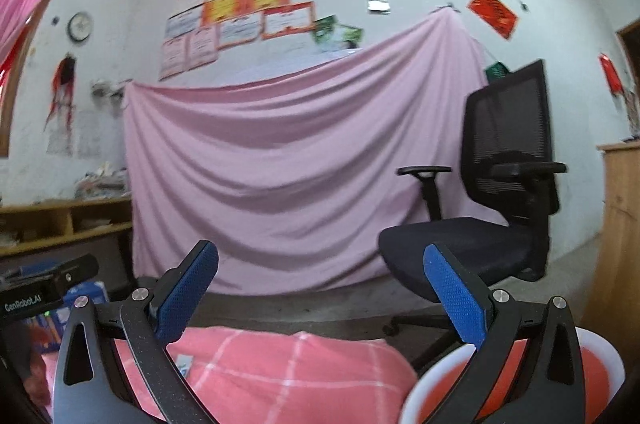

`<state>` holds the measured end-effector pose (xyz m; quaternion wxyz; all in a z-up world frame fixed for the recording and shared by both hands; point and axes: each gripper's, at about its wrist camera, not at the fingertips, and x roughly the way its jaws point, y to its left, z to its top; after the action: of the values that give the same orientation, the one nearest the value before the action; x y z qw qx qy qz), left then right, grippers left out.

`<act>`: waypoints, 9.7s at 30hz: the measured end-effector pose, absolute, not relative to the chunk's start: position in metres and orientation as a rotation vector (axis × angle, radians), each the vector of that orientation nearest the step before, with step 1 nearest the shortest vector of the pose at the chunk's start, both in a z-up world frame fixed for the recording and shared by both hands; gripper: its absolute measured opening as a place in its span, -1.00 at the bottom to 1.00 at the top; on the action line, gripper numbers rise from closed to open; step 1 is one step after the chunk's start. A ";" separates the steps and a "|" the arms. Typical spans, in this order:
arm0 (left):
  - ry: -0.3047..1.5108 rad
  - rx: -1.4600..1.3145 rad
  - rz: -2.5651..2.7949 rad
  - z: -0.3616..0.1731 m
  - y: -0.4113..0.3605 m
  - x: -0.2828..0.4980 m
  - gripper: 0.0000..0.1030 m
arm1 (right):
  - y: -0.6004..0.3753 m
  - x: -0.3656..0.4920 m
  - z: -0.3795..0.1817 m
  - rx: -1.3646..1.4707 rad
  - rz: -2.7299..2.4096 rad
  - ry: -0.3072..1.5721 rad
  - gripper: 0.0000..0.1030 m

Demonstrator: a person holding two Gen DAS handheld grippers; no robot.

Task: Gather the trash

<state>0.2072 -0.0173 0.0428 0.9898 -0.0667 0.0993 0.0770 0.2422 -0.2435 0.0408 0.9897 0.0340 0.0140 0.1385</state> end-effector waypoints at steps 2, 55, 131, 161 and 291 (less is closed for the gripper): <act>0.213 -0.119 0.174 0.036 -0.009 0.207 0.96 | -0.228 0.249 0.036 0.039 0.308 0.061 1.00; 0.775 -0.578 0.055 -0.031 0.060 0.329 0.14 | -0.137 0.352 -0.064 -0.244 0.645 0.908 -0.64; 0.156 0.110 -0.300 0.063 -0.209 0.225 -0.71 | -0.349 0.205 0.047 0.098 0.203 -0.049 -0.63; 0.343 0.098 -0.486 0.037 -0.265 0.264 -0.67 | -0.399 0.226 0.032 0.225 0.025 0.111 -0.60; 0.324 -0.068 -0.005 -0.017 -0.019 0.021 0.96 | -0.256 0.039 -0.009 0.018 0.082 0.279 1.00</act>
<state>0.0214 -0.0191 -0.0170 0.9863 -0.0340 0.1614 -0.0026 0.0390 -0.2561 -0.0089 0.9894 0.0091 0.1392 0.0407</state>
